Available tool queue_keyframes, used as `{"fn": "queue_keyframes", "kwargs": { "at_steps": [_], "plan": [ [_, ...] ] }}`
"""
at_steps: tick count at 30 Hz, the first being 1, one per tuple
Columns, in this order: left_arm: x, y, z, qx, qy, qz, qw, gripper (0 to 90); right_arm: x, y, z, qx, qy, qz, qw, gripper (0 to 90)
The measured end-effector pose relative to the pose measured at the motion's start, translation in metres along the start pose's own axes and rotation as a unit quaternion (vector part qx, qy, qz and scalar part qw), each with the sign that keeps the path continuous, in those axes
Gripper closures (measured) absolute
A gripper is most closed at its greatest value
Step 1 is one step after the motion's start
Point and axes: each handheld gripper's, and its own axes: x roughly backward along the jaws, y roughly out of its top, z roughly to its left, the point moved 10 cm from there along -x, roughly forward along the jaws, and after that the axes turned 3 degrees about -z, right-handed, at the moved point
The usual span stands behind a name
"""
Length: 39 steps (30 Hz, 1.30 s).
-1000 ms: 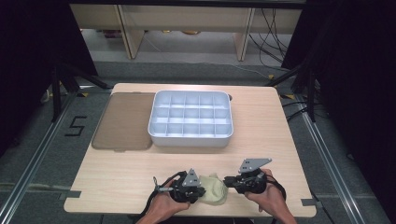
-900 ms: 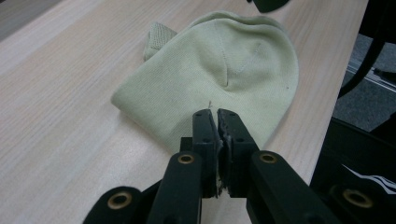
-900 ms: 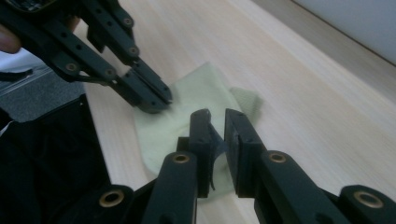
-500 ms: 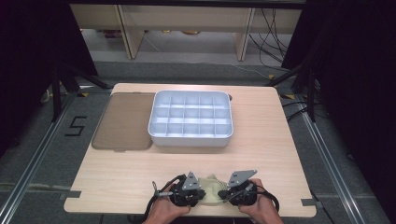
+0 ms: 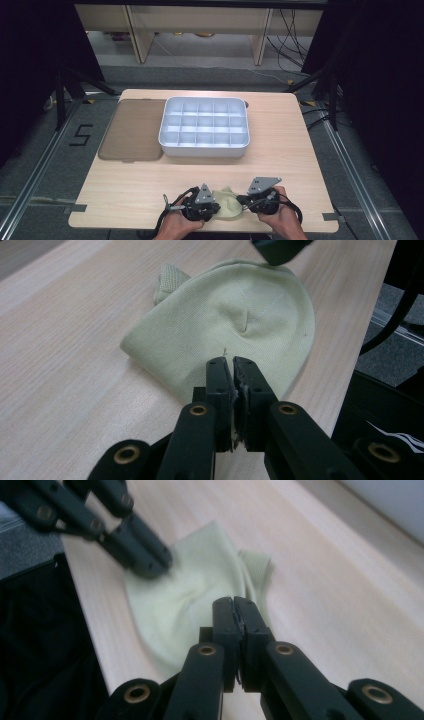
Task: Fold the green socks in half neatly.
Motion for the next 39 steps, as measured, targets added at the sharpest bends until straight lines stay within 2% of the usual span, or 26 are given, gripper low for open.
{"fn": "queue_keyframes", "kwargs": {
  "at_steps": [3, 4, 6, 7, 8, 9, 12, 13, 15, 17, 20, 21, 22, 23, 26, 28, 29, 30, 31, 32, 34, 35, 36, 37, 38, 39],
  "plan": [
    [0.0, -0.001, 0.002, -0.007, 0.006, 0.004, 0.9999, 84.8, -0.01, 0.01, -0.001, 0.0, 0.004, -0.003, 1.0, 89.1],
    [0.0, 0.0, 0.001, -0.002, 0.005, 0.001, 1.0, 84.8, -0.012, 0.009, -0.003, 0.005, 0.003, 0.007, 1.0, 89.1],
    [0.0, -0.001, 0.002, -0.005, 0.006, 0.003, 1.0, 84.8, -0.016, 0.008, -0.005, 0.006, -0.002, 0.008, 1.0, 89.1],
    [0.0, 0.0, 0.002, -0.004, 0.004, 0.001, 1.0, 84.8, -0.017, 0.004, -0.007, 0.006, -0.003, 0.022, 0.9997, 89.1],
    [0.0, 0.0, 0.001, -0.001, 0.001, -0.001, 1.0, 84.7, -0.02, 0.0, -0.012, -0.001, -0.016, 0.027, 0.9995, 89.2],
    [0.001, 0.0, 0.002, -0.006, -0.001, 0.001, 1.0, 84.8, -0.023, -0.005, -0.016, -0.002, -0.018, 0.034, 0.9993, 89.2],
    [0.0, 0.001, 0.002, -0.008, 0.001, 0.001, 1.0, 84.7, -0.019, -0.004, -0.02, -0.004, -0.025, 0.027, 0.9993, 89.1],
    [0.001, 0.001, 0.002, -0.011, 0.001, 0.002, 0.9999, 84.7, -0.019, -0.004, -0.02, -0.004, -0.025, 0.027, 0.9993, 89.1],
    [0.0, 0.002, 0.004, -0.017, 0.003, 0.002, 0.9999, 84.4, -0.012, 0.002, -0.019, -0.013, -0.024, 0.007, 0.9996, 88.4],
    [-0.001, 0.002, 0.004, 0.0, 0.005, -0.001, 1.0, 84.4, -0.008, 0.008, -0.015, -0.007, -0.017, -0.002, 0.9998, 88.0],
    [-0.002, 0.003, 0.008, -0.004, 0.011, -0.001, 0.9999, 84.1, -0.006, 0.012, -0.011, -0.013, -0.016, -0.009, 0.9998, 88.0],
    [-0.001, 0.004, 0.011, -0.014, 0.016, 0.0, 0.9998, 84.0, -0.007, 0.011, -0.009, -0.009, -0.01, -0.001, 0.9999, 87.7],
    [-0.001, 0.004, 0.012, -0.013, 0.016, 0.002, 0.9998, 83.9, -0.008, 0.011, -0.008, -0.009, -0.009, -0.005, 0.9999, 87.6],
    [-0.003, 0.006, 0.012, -0.004, 0.019, -0.007, 0.9998, 83.9, -0.008, 0.009, -0.008, -0.007, -0.004, 0.004, 1.0, 87.7],
    [-0.003, 0.007, 0.016, -0.013, 0.02, -0.005, 0.9997, 83.9, -0.012, 0.007, -0.007, -0.003, -0.003, 0.001, 1.0, 87.7],
    [-0.004, 0.006, 0.018, -0.006, 0.025, -0.005, 0.9997, 83.9, -0.012, 0.005, -0.006, -0.009, -0.002, 0.008, 0.9999, 87.6],
    [-0.003, 0.007, 0.02, -0.02, 0.025, -0.004, 0.9995, 83.9, -0.014, 0.003, -0.008, -0.006, -0.006, 0.015, 0.9998, 87.6],
    [-0.003, 0.007, 0.02, -0.02, 0.025, -0.004, 0.9995, 83.8, -0.014, 0.0, -0.009, -0.005, -0.005, 0.026, 0.9996, 87.7],
    [-0.003, 0.007, 0.021, -0.009, 0.03, -0.004, 0.9995, 83.8, -0.017, -0.001, -0.011, -0.003, -0.01, 0.022, 0.9997, 87.7],
    [-0.003, 0.007, 0.023, -0.018, 0.035, -0.005, 0.9992, 83.7, -0.018, -0.002, -0.011, -0.008, -0.008, 0.026, 0.9996, 87.7],
    [-0.003, 0.007, 0.023, -0.018, 0.031, -0.002, 0.9994, 83.6, -0.02, -0.006, -0.01, -0.013, -0.003, 0.034, 0.9993, 87.7],
    [-0.003, 0.007, 0.025, -0.012, 0.039, -0.003, 0.9991, 83.6, -0.021, -0.007, -0.009, -0.015, 0.002, 0.033, 0.9993, 87.7],
    [-0.003, 0.008, 0.026, -0.015, 0.036, -0.006, 0.9992, 83.6, -0.02, -0.008, -0.009, -0.012, 0.002, 0.041, 0.9991, 87.7],
    [-0.003, 0.008, 0.026, -0.015, 0.036, -0.006, 0.9992, 83.5, -0.022, -0.007, -0.007, -0.01, 0.004, 0.035, 0.9993, 87.7],
    [-0.003, 0.007, 0.026, -0.009, 0.038, -0.003, 0.9992, 83.5, -0.022, -0.007, -0.007, -0.01, 0.004, 0.035, 0.9993, 87.7],
    [-0.003, 0.008, 0.029, -0.012, 0.042, -0.005, 0.999, 83.4, -0.021, -0.009, -0.003, -0.012, 0.005, 0.045, 0.9989, 87.7]
  ]
}}
